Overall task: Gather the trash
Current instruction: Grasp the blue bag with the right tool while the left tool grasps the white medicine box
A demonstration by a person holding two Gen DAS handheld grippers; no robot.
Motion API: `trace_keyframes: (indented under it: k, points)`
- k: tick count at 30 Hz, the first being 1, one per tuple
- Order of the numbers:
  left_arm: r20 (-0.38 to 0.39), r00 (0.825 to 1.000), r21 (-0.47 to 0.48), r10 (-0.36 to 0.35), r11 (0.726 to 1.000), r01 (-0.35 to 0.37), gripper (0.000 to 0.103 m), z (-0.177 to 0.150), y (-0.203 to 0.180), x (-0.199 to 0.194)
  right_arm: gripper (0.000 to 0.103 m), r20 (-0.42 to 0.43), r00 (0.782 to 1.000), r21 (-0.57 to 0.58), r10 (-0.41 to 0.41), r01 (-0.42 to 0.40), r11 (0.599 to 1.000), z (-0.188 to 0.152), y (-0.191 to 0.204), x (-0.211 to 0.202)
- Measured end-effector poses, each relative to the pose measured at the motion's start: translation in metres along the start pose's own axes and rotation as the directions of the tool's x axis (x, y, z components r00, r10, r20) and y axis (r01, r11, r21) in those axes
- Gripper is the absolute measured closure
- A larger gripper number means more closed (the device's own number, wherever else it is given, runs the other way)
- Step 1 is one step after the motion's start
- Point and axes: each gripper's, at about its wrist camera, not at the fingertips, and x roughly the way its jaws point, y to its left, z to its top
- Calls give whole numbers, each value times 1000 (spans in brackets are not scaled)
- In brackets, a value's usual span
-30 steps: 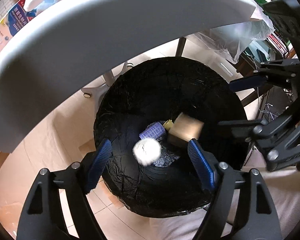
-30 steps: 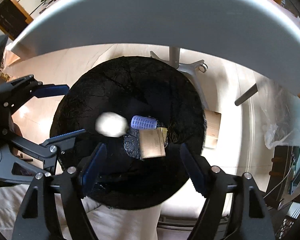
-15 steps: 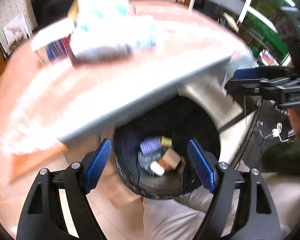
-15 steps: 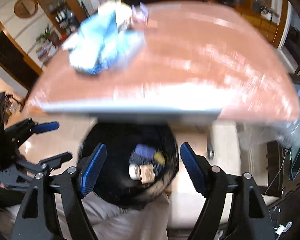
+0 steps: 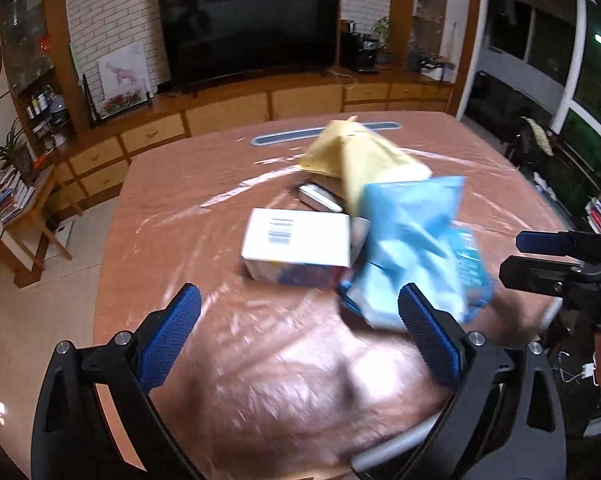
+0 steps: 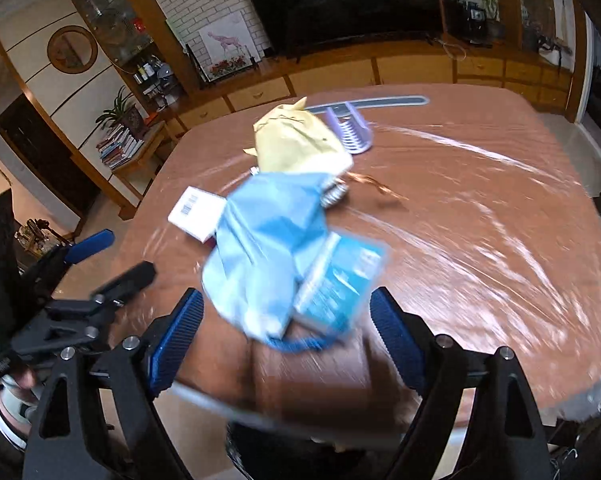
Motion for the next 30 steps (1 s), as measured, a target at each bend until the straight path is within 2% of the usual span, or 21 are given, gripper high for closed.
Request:
trace_keyframes:
  k: [3, 6, 11, 18, 25, 27, 28, 30]
  points:
    - [-18, 999, 25, 29, 999, -29, 4, 7, 5, 21, 19, -27, 1000, 1, -4, 4, 1000, 14, 8, 22]
    - [-31, 999, 42, 10, 999, -8, 4, 9, 7, 34, 19, -41, 999, 5, -7, 7, 1000, 23, 10, 34]
    - [-41, 999, 93, -6, 996, 10, 4, 13, 1, 46, 19, -56, 998, 71, 38, -34, 997, 30, 8, 46]
    - [-73, 997, 118, -16, 993, 25, 4, 16, 0, 70, 19, -78, 997, 89, 22, -15, 996, 36, 11, 64]
    - [-64, 997, 93, -33, 995, 39, 4, 22, 6, 80, 18, -75, 997, 95, -8, 15, 995, 42, 14, 75]
    - [-59, 998, 90, -35, 995, 40, 9, 22, 9, 80, 18, -72, 997, 71, -40, 45, 996, 44, 19, 78]
    - [-61, 997, 90, -38, 995, 44, 12, 23, 10, 81, 19, -68, 996, 53, -54, 58, 997, 44, 22, 79]
    - [-70, 997, 92, -38, 995, 44, 17, 23, 11, 83, 35, -61, 997, 16, -57, 58, 998, 45, 29, 80]
